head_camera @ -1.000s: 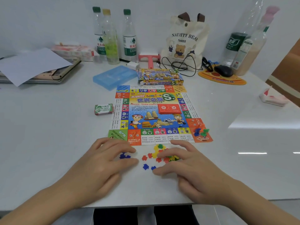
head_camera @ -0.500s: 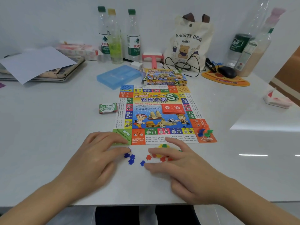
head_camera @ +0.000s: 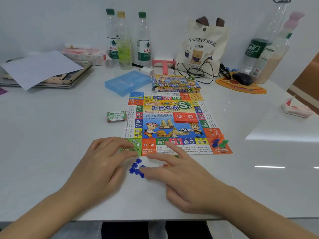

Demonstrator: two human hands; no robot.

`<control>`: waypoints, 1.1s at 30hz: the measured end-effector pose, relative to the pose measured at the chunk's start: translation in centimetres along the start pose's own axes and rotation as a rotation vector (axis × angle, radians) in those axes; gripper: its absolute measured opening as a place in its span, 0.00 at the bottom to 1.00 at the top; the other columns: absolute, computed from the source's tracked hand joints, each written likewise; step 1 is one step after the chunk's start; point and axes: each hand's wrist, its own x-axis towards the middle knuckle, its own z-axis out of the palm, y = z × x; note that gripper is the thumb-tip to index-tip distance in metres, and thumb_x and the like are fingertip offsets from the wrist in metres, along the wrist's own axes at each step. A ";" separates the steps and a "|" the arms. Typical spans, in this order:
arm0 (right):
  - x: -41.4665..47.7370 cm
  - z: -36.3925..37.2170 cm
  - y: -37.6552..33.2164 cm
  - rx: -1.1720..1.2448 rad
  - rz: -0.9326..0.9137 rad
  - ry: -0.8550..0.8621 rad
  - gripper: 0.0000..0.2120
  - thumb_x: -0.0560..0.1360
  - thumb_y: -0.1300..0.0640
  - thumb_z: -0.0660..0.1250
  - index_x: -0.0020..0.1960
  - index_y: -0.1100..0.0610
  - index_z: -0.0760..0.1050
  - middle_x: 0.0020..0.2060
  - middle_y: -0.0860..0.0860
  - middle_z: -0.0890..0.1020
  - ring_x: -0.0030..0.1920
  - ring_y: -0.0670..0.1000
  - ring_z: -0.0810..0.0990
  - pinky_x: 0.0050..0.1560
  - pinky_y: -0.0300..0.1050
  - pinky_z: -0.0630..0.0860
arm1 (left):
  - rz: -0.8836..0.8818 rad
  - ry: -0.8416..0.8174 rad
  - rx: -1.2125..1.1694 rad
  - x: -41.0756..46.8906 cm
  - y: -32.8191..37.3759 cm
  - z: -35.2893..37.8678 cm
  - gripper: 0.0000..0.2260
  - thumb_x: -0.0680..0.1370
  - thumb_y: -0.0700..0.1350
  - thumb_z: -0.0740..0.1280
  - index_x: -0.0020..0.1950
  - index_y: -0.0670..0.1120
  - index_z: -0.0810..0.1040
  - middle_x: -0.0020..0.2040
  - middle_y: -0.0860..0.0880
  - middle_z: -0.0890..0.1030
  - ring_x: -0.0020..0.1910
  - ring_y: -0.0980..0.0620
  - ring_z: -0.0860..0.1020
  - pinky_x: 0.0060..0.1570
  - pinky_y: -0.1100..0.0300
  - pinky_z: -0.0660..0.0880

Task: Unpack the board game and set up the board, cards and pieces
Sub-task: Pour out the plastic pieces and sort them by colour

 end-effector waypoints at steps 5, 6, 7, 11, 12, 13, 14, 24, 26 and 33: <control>-2.5 -0.9 2.5 0.047 0.182 0.220 0.25 0.68 0.61 0.53 0.61 0.54 0.77 0.58 0.50 0.81 0.68 0.47 0.69 0.72 0.53 0.56 | 0.095 -0.056 -0.058 1.1 1.1 0.2 0.19 0.70 0.41 0.57 0.56 0.49 0.81 0.57 0.52 0.79 0.58 0.52 0.74 0.57 0.55 0.66; -2.9 -1.0 3.0 0.058 0.215 0.260 0.25 0.68 0.62 0.52 0.59 0.54 0.78 0.57 0.49 0.81 0.67 0.46 0.71 0.71 0.53 0.58 | 0.129 -0.076 -0.065 1.4 1.5 0.3 0.19 0.70 0.41 0.57 0.56 0.49 0.81 0.58 0.53 0.79 0.58 0.52 0.74 0.58 0.55 0.66; -3.4 -1.1 3.5 0.065 0.238 0.291 0.24 0.68 0.62 0.52 0.58 0.53 0.79 0.55 0.47 0.82 0.65 0.45 0.72 0.70 0.53 0.60 | 0.167 -0.099 -0.065 1.6 1.9 0.5 0.18 0.71 0.41 0.58 0.57 0.49 0.80 0.58 0.53 0.79 0.59 0.52 0.74 0.58 0.54 0.66; -4.7 -1.0 4.3 0.083 0.288 0.316 0.23 0.69 0.62 0.51 0.55 0.52 0.79 0.52 0.44 0.82 0.63 0.43 0.74 0.68 0.53 0.64 | 0.270 -0.198 -0.014 2.4 3.2 1.6 0.20 0.71 0.43 0.58 0.62 0.50 0.77 0.59 0.51 0.77 0.61 0.49 0.74 0.59 0.50 0.67; -4.9 -0.9 4.3 0.082 0.288 0.313 0.23 0.69 0.61 0.51 0.55 0.52 0.79 0.52 0.45 0.82 0.62 0.43 0.74 0.68 0.53 0.64 | 0.276 -0.212 0.000 2.5 3.4 1.8 0.20 0.71 0.43 0.59 0.62 0.50 0.77 0.59 0.51 0.77 0.61 0.49 0.73 0.59 0.50 0.67; -5.0 -0.8 4.3 0.081 0.287 0.308 0.23 0.68 0.61 0.51 0.54 0.52 0.79 0.52 0.45 0.82 0.62 0.43 0.75 0.68 0.51 0.63 | 0.280 -0.221 0.013 2.6 3.5 2.0 0.20 0.71 0.44 0.59 0.62 0.50 0.76 0.59 0.50 0.77 0.61 0.49 0.73 0.60 0.50 0.66; -5.1 -0.8 4.3 0.082 0.284 0.303 0.22 0.68 0.61 0.51 0.54 0.52 0.79 0.52 0.45 0.82 0.62 0.43 0.75 0.69 0.50 0.62 | 0.282 -0.226 0.019 2.5 3.5 2.2 0.20 0.71 0.44 0.59 0.62 0.50 0.76 0.59 0.50 0.77 0.61 0.49 0.73 0.60 0.51 0.66; -5.2 -0.4 4.2 0.099 0.257 0.279 0.22 0.68 0.62 0.52 0.55 0.52 0.79 0.52 0.45 0.82 0.62 0.43 0.74 0.70 0.47 0.61 | 0.263 -0.222 0.072 3.3 4.8 2.5 0.20 0.74 0.47 0.60 0.65 0.53 0.75 0.61 0.49 0.76 0.61 0.48 0.73 0.59 0.52 0.65; -5.3 -0.5 4.3 0.099 0.275 0.296 0.22 0.68 0.62 0.53 0.54 0.51 0.79 0.52 0.45 0.82 0.62 0.43 0.74 0.69 0.49 0.62 | 0.229 -0.215 0.079 3.2 4.6 2.6 0.19 0.74 0.47 0.60 0.65 0.52 0.75 0.61 0.49 0.76 0.61 0.48 0.73 0.59 0.52 0.65; -5.5 -0.4 4.2 0.098 0.245 0.291 0.22 0.69 0.62 0.53 0.55 0.52 0.79 0.52 0.45 0.81 0.63 0.43 0.74 0.70 0.46 0.61 | 0.266 -0.228 0.077 3.3 4.7 2.5 0.19 0.73 0.46 0.60 0.64 0.53 0.76 0.61 0.49 0.76 0.61 0.47 0.74 0.58 0.50 0.67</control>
